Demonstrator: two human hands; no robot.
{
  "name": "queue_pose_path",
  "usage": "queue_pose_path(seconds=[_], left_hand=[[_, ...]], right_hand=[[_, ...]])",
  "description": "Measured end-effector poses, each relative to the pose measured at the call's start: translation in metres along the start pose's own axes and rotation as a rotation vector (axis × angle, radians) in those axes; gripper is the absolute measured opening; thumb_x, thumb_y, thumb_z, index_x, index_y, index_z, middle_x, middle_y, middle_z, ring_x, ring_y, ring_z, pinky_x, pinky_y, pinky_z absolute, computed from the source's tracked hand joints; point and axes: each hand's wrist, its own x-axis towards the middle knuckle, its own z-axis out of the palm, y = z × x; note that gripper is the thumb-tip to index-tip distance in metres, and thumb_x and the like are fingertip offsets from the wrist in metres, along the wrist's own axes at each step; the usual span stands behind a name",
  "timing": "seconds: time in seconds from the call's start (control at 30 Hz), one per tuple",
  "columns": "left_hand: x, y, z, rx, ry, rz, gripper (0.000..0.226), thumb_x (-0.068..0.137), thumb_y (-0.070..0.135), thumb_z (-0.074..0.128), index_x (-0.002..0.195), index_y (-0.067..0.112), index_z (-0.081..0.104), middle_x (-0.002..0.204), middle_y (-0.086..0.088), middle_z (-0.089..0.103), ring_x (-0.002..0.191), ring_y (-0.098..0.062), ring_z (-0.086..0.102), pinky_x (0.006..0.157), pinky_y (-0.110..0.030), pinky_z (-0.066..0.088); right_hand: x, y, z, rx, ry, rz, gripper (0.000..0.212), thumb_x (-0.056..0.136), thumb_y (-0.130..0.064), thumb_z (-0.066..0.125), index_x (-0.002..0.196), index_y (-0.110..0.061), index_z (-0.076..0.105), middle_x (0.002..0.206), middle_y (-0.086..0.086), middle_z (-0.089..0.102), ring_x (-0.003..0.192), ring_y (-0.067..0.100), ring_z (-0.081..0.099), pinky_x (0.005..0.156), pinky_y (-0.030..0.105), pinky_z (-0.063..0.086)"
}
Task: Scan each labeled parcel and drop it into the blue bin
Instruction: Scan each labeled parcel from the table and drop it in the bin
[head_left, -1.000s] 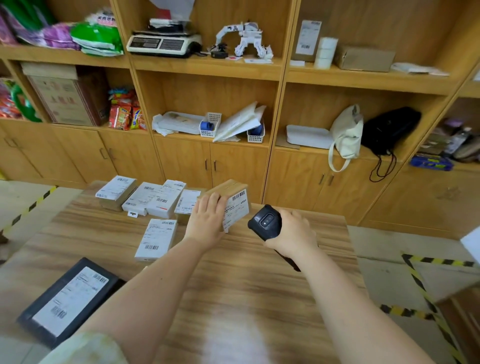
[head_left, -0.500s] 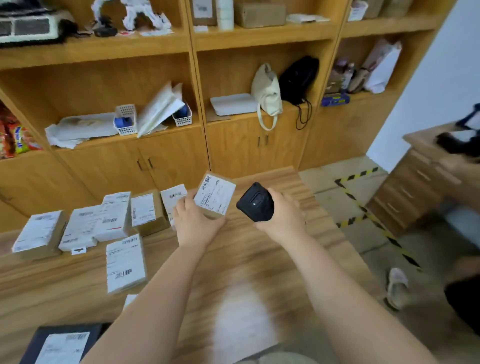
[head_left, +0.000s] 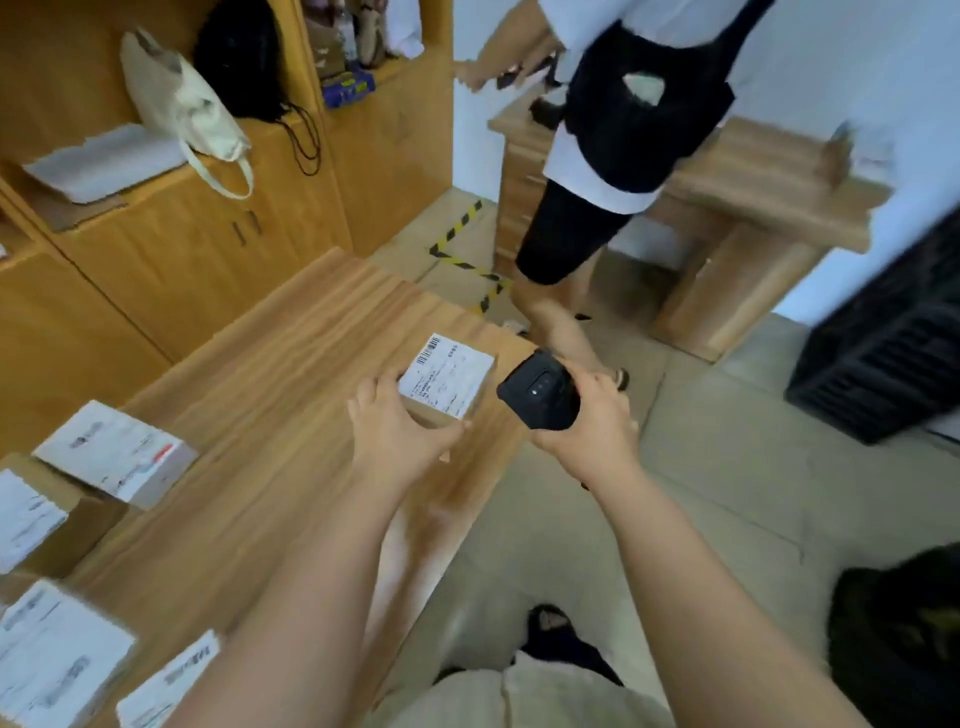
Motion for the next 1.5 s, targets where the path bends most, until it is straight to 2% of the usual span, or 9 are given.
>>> queue_pose_path(seconds=[0.2, 0.3, 0.5, 0.67, 0.87, 1.0, 1.13, 1.3, 1.5], left_hand=[[-0.017, 0.082, 0.054, 0.008, -0.139, 0.257, 0.097, 0.057, 0.045, 0.090, 0.138, 0.019, 0.045, 0.126, 0.003, 0.042, 0.127, -0.022, 0.032, 0.101, -0.028, 0.027], [-0.034, 0.132, 0.086, 0.035, -0.190, 0.366, 0.099, 0.060, 0.047, 0.089, 0.141, 0.019, 0.041, 0.133, 0.001, 0.041, 0.129, -0.020, 0.031, 0.105, -0.030, 0.027], [-0.098, 0.248, 0.173, -0.011, -0.278, 0.460, 0.101, 0.061, 0.055, 0.086, 0.144, 0.018, 0.040, 0.140, -0.005, 0.040, 0.131, -0.028, 0.033, 0.110, -0.039, 0.030], [-0.171, 0.351, 0.252, -0.123, -0.395, 0.530, 0.101, 0.062, 0.050, 0.088, 0.144, 0.017, 0.040, 0.141, -0.005, 0.038, 0.132, -0.027, 0.032, 0.109, -0.037, 0.031], [-0.262, 0.436, 0.346, -0.185, -0.558, 0.586, 0.101, 0.062, 0.049, 0.088, 0.145, 0.017, 0.041, 0.141, -0.004, 0.037, 0.132, -0.027, 0.032, 0.109, -0.036, 0.031], [-0.317, 0.478, 0.402, -0.145, -0.648, 0.651, 0.099, 0.061, 0.049, 0.088, 0.143, 0.018, 0.042, 0.139, -0.005, 0.039, 0.131, -0.026, 0.035, 0.107, -0.035, 0.034], [-0.349, 0.510, 0.449, -0.063, -0.715, 0.693, 0.100, 0.060, 0.051, 0.087, 0.141, 0.016, 0.042, 0.136, -0.006, 0.039, 0.126, -0.028, 0.037, 0.106, -0.040, 0.039], [-0.368, 0.548, 0.511, -0.032, -0.815, 0.716, 0.097, 0.064, 0.045, 0.088, 0.144, 0.015, 0.041, 0.137, -0.005, 0.038, 0.129, -0.024, 0.034, 0.092, -0.029, 0.033], [-0.377, 0.615, 0.609, 0.075, -0.910, 0.818, 0.105, 0.062, 0.048, 0.087, 0.148, 0.018, 0.035, 0.141, -0.007, 0.035, 0.131, -0.028, 0.031, 0.105, -0.040, 0.037]], right_hand=[[-0.024, 0.074, -0.057, 0.096, 0.187, 0.215, 0.083, 0.064, -0.032, 0.083, 0.138, -0.033, 0.046, 0.128, 0.000, 0.051, 0.120, 0.027, 0.046, 0.100, 0.044, 0.041], [-0.040, 0.114, -0.091, 0.130, 0.266, 0.283, 0.083, 0.065, -0.031, 0.081, 0.139, -0.034, 0.046, 0.127, -0.002, 0.050, 0.120, 0.026, 0.046, 0.100, 0.042, 0.041], [-0.084, 0.215, -0.185, 0.178, 0.433, 0.416, 0.082, 0.066, -0.031, 0.080, 0.140, -0.036, 0.044, 0.125, -0.003, 0.050, 0.120, 0.025, 0.045, 0.100, 0.046, 0.043], [-0.124, 0.313, -0.281, 0.146, 0.515, 0.533, 0.072, 0.067, -0.033, 0.080, 0.131, -0.035, 0.049, 0.125, -0.002, 0.051, 0.119, 0.027, 0.046, 0.096, 0.043, 0.041], [-0.173, 0.428, -0.366, 0.127, 0.604, 0.625, 0.080, 0.067, -0.034, 0.080, 0.139, -0.032, 0.044, 0.129, 0.001, 0.046, 0.123, 0.029, 0.042, 0.101, 0.050, 0.041], [-0.203, 0.493, -0.397, 0.141, 0.646, 0.732, 0.078, 0.071, -0.036, 0.081, 0.138, -0.032, 0.043, 0.133, 0.000, 0.046, 0.128, 0.028, 0.041, 0.102, 0.051, 0.040], [-0.228, 0.553, -0.415, 0.204, 0.740, 0.871, 0.088, 0.068, -0.040, 0.085, 0.143, -0.032, 0.040, 0.138, 0.000, 0.045, 0.131, 0.029, 0.042, 0.104, 0.054, 0.040], [-0.238, 0.619, -0.448, 0.200, 0.869, 0.986, 0.091, 0.065, -0.036, 0.086, 0.143, -0.028, 0.042, 0.136, 0.004, 0.048, 0.128, 0.030, 0.045, 0.102, 0.055, 0.043], [-0.200, 0.689, -0.475, 0.199, 0.891, 1.044, 0.086, 0.069, -0.034, 0.084, 0.143, -0.027, 0.041, 0.136, 0.005, 0.045, 0.129, 0.030, 0.041, 0.103, 0.053, 0.042]])
